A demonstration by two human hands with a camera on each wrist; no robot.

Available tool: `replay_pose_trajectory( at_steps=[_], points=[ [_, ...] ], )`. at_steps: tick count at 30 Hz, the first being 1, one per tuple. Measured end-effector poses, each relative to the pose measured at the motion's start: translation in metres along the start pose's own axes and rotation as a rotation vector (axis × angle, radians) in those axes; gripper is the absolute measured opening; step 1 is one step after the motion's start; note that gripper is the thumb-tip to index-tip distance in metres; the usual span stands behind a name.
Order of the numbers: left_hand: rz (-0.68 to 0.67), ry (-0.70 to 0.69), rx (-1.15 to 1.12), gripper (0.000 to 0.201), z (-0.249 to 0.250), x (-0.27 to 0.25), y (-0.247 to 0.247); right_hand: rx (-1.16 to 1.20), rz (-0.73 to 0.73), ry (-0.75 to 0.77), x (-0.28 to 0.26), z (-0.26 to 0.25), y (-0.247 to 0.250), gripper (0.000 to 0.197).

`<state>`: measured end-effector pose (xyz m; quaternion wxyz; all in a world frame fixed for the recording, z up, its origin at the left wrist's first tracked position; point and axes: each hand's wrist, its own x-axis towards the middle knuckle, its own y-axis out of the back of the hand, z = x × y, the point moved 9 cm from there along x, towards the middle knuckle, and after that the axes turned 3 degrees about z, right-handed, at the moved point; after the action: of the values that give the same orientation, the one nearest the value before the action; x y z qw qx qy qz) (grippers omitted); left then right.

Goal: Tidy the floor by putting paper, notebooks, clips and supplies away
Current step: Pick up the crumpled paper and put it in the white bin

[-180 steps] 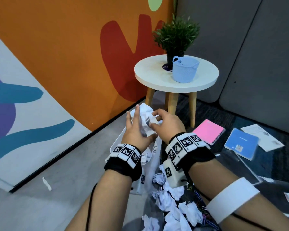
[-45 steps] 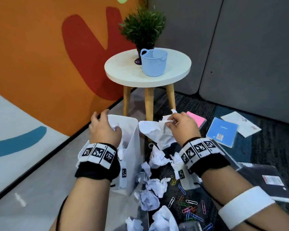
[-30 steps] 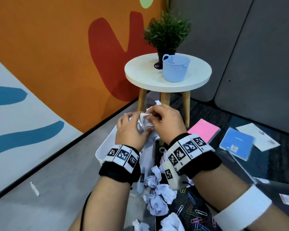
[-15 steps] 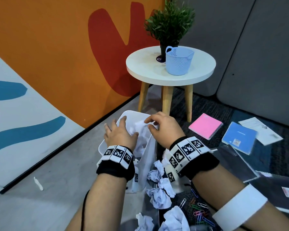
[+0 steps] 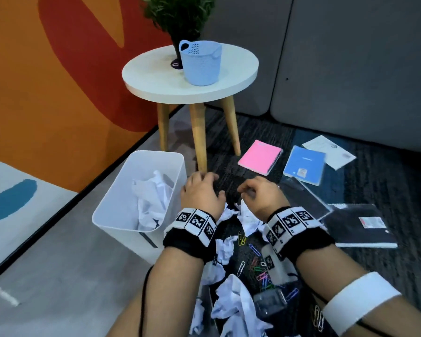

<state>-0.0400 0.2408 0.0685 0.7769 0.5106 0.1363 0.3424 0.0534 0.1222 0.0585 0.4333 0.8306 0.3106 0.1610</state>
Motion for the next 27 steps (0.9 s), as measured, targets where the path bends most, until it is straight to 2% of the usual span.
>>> replay_pose_trajectory(
  at_steps=[2, 6, 12, 15, 20, 24, 27],
  points=[
    [-0.079, -0.042, 0.003, 0.038, 0.012, -0.005, -0.030, -0.031, -0.035, -0.059, -0.010, 0.030, -0.007, 0.018],
    [-0.239, -0.094, 0.072, 0.036, 0.019, -0.025, -0.086, -0.109, -0.197, -0.174, -0.038, 0.079, -0.052, 0.021],
    [-0.450, -0.114, 0.151, 0.037, 0.000, -0.053, -0.146, -0.087, -0.418, -0.234, -0.085, 0.112, -0.130, 0.025],
    [-0.529, -0.084, 0.197, 0.037, -0.020, -0.064, -0.166, -0.078, -0.458, -0.263, -0.100, 0.118, -0.155, 0.025],
    [-0.664, -0.031, 0.246, 0.039, -0.047, -0.082, -0.185, -0.117, -0.541, -0.304, -0.125, 0.125, -0.186, 0.038],
    [-0.764, -0.030, 0.215, 0.043, -0.052, -0.096, -0.193, -0.090, -0.623, -0.363, -0.139, 0.131, -0.202, 0.036],
    [-0.814, -0.046, 0.169, 0.050, -0.050, -0.103, -0.197, -0.077, -0.578, -0.393, -0.139, 0.136, -0.201, 0.028]
  ],
)
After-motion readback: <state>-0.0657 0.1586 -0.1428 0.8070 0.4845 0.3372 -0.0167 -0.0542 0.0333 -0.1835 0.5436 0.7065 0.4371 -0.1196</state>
